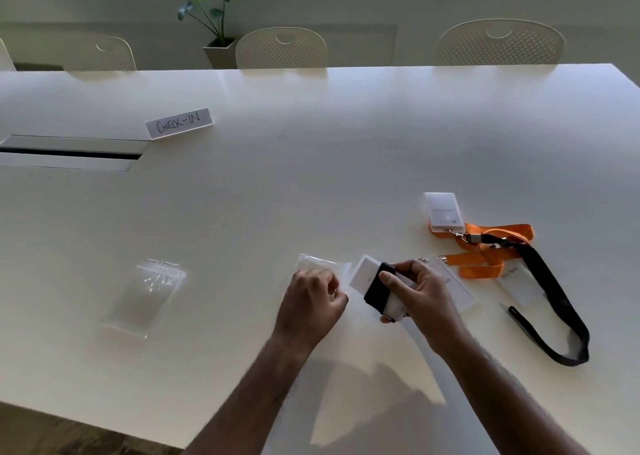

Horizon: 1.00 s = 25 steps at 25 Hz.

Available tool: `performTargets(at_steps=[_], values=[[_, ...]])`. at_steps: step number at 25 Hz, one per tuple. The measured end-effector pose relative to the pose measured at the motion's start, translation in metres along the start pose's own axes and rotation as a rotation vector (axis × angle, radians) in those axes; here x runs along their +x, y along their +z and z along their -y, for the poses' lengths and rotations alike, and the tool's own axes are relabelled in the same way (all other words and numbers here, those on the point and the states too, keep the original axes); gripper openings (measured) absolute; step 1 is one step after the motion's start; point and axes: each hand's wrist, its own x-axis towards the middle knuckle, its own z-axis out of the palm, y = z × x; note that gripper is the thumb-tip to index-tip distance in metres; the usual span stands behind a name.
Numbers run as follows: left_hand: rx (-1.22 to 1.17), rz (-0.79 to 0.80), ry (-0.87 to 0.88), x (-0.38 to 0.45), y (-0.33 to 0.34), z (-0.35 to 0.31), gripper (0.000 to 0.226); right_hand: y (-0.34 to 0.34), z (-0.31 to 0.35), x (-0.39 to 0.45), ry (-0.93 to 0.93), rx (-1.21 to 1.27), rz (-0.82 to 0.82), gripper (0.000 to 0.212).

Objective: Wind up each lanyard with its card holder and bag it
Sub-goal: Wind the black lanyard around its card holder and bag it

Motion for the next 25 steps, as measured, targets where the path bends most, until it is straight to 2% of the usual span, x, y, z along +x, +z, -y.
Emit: performTargets(at_steps=[8,14,18,25], values=[[0.061,-0.085,-0.015,-0.003,-0.002,-0.004,0.016,0.013,0.005,-0.003,-0.027,-0.116,0.015,0.012],[0.048,-0.208,0.044,-0.006,-0.005,-0.010,0.019,0.019,0.010,-0.010,-0.111,-0.323,-0.001,0.009],[0.009,-0.245,0.086,-0.005,-0.009,-0.014,0.019,0.022,0.015,-0.011,-0.144,-0.292,0.013,0.013],[-0.105,-0.166,0.126,-0.007,-0.005,-0.021,0.014,0.027,0.020,-0.009,-0.202,-0.192,-0.008,0.017]])
